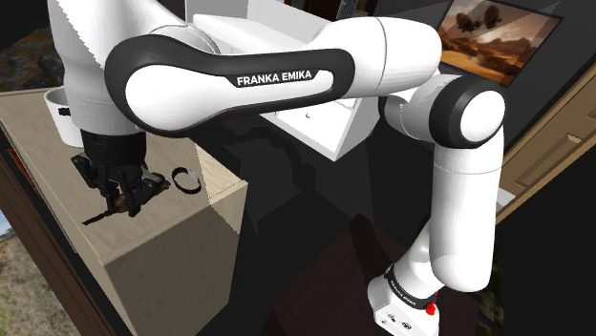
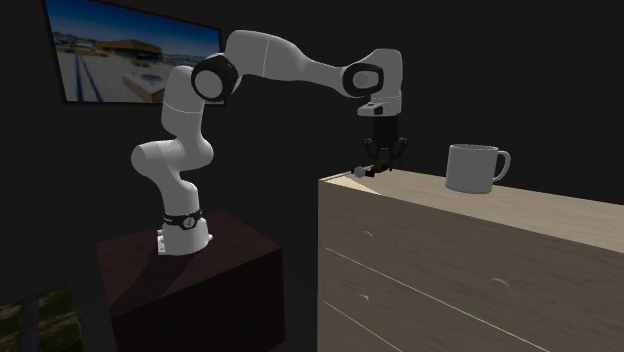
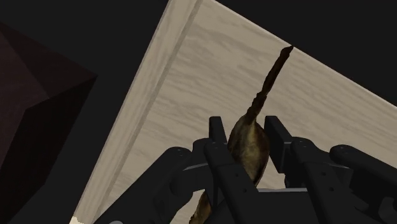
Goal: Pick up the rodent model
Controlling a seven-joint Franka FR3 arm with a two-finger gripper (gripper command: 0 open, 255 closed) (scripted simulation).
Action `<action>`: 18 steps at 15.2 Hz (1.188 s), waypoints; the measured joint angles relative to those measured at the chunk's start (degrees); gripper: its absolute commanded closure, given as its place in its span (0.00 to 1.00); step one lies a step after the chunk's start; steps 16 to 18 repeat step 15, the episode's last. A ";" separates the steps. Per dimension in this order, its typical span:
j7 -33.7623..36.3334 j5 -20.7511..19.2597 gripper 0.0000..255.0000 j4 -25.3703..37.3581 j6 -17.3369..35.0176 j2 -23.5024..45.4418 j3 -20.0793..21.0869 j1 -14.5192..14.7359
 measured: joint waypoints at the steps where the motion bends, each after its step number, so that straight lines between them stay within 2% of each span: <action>1: -0.04 0.05 1.00 0.39 -0.46 0.01 0.01 0.04; 14: -0.35 0.10 1.00 11.20 -10.49 0.48 0.20 2.41; 18: -0.38 0.12 1.00 11.57 -10.87 0.45 0.22 2.46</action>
